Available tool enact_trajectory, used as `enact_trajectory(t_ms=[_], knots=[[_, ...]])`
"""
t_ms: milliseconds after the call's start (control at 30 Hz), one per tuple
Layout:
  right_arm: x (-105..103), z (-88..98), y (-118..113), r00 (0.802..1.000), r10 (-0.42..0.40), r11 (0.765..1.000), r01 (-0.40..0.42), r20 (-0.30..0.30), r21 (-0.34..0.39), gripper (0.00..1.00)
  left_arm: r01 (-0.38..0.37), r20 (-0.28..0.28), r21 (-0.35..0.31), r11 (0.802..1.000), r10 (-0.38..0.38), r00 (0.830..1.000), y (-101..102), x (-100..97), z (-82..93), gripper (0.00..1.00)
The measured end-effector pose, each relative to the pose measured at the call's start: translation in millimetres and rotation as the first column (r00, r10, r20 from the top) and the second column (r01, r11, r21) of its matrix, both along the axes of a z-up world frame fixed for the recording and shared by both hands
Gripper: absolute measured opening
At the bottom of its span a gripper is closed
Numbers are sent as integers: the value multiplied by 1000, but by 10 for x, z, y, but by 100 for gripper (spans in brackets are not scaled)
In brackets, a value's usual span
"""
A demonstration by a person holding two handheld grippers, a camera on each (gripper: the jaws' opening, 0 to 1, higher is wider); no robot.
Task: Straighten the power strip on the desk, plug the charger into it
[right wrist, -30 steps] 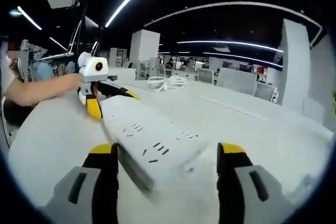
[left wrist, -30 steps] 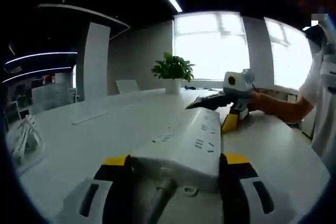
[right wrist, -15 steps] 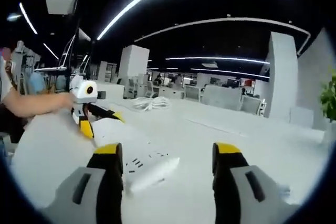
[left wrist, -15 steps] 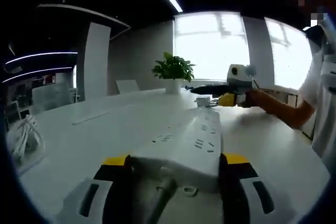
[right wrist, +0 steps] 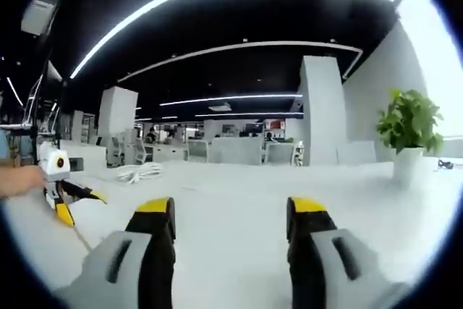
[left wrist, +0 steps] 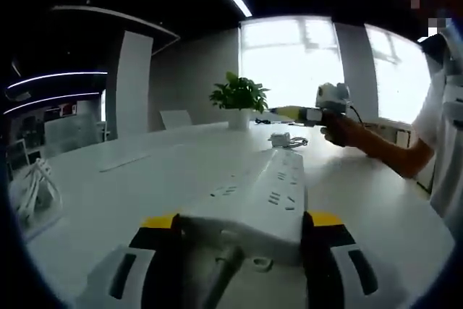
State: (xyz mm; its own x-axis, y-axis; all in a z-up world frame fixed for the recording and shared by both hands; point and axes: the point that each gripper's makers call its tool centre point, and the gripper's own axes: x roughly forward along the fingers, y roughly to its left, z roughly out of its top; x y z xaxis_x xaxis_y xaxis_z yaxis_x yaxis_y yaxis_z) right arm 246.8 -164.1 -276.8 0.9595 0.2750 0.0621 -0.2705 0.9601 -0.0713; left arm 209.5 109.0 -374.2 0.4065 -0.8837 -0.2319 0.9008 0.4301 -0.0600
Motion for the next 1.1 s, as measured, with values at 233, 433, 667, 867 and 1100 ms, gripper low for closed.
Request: enact_trajectory(t_ms=[233, 433, 667, 867, 1100], knots=[[36, -52, -218, 994, -114, 989, 113, 2, -93, 61, -1, 0, 0, 1000, 1, 1000, -3, -8, 2, 70], [-5, 38, -382, 986, -165, 986, 165, 0, 11, 60, -2, 0, 1, 1000, 2, 1000, -4, -16, 4, 70], [5, -105, -583, 968, -246, 969, 246, -43, -17, 57, -3, 0, 1, 1000, 3, 1000, 5, -6, 4, 70], [18, -229, -603, 959, -271, 962, 266, -82, -59, 57, -3, 0, 1, 1000, 3, 1000, 13, 6, 4, 70], [16, -408, -615, 947, -279, 959, 268, -156, -93, 51, -4, 0, 1, 1000, 4, 1000, 18, 15, 5, 70]])
